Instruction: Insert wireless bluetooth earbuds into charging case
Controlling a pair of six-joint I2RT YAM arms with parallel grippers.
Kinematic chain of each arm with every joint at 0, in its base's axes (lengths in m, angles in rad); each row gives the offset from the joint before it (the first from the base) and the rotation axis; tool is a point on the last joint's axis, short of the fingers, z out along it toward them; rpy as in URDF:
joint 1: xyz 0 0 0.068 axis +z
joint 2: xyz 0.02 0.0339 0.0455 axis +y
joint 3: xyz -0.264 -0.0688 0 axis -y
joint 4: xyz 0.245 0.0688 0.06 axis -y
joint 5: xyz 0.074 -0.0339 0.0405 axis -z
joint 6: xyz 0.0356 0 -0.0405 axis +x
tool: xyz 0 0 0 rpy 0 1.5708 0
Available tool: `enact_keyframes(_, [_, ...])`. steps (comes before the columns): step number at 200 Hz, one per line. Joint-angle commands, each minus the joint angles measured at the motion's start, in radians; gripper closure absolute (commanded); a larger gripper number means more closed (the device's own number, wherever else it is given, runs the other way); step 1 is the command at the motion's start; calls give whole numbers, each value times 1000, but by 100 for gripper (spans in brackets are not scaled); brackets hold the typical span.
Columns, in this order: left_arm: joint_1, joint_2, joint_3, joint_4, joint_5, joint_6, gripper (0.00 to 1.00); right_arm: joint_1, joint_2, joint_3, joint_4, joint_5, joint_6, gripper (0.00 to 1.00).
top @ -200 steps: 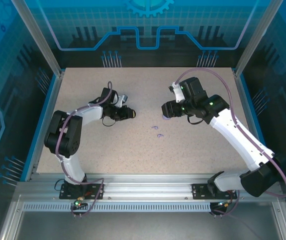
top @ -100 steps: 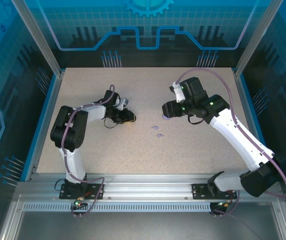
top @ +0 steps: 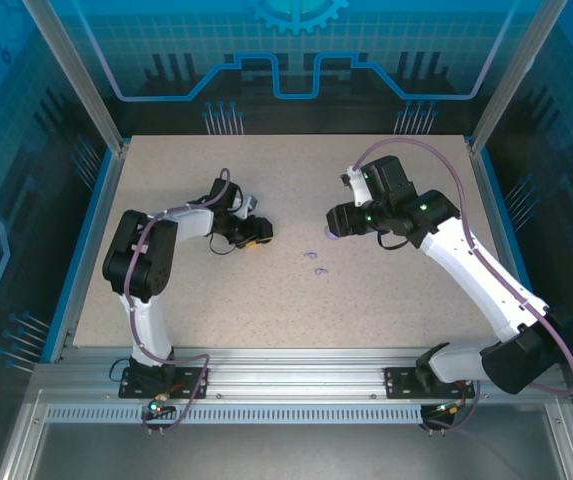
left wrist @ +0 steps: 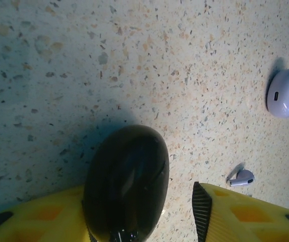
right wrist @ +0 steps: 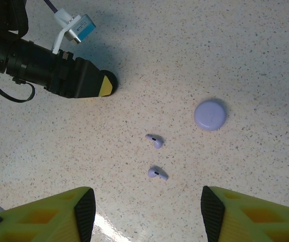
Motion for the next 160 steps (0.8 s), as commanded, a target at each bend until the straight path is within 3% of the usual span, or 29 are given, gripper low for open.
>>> enact_keyframes(1, [11,-5,18,-123,-140,34,45,-14,-26,-13,-11,6,3,39])
enact_keyframes(60, [23,-62,81,-278,-289,141,41,-27,-30,-36,3,2,4,39])
enact_keyframes(97, [24,-194,57,-293,-347,173,42,-48,-17,-72,32,-28,5,38])
enact_keyframes(137, [24,-426,-41,-198,-229,192,43,-76,40,-83,46,-74,5,38])
enact_keyframes(160, [24,-516,-28,-258,-171,206,44,-95,94,-81,47,-93,-6,37])
